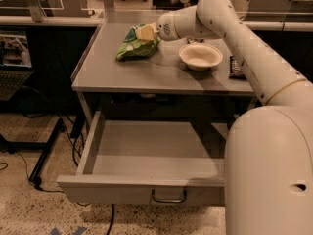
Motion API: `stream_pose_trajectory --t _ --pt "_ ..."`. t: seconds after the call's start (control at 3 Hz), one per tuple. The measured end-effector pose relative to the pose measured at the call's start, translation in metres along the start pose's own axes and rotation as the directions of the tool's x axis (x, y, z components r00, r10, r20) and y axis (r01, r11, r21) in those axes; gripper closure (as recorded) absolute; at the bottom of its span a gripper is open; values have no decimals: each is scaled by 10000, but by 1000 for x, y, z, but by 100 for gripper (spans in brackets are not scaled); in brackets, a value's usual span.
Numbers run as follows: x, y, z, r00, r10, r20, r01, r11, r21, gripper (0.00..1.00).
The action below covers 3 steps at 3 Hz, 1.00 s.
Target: Place green rice chip bag into top drawer
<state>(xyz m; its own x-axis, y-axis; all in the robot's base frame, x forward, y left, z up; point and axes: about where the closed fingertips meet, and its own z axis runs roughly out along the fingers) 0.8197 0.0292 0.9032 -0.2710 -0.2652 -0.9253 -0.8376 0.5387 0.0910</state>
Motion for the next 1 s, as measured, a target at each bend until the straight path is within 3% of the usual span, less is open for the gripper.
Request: stream_pose_trajectory --t 0.33,0.67,1.0 --pt "0 0 0 10000 0 0 0 10000 0 100" --pt "0 0 0 10000 0 0 0 10000 -2 100" --pt "-7 9 2 9984 -134 544 185 9954 -936 100"
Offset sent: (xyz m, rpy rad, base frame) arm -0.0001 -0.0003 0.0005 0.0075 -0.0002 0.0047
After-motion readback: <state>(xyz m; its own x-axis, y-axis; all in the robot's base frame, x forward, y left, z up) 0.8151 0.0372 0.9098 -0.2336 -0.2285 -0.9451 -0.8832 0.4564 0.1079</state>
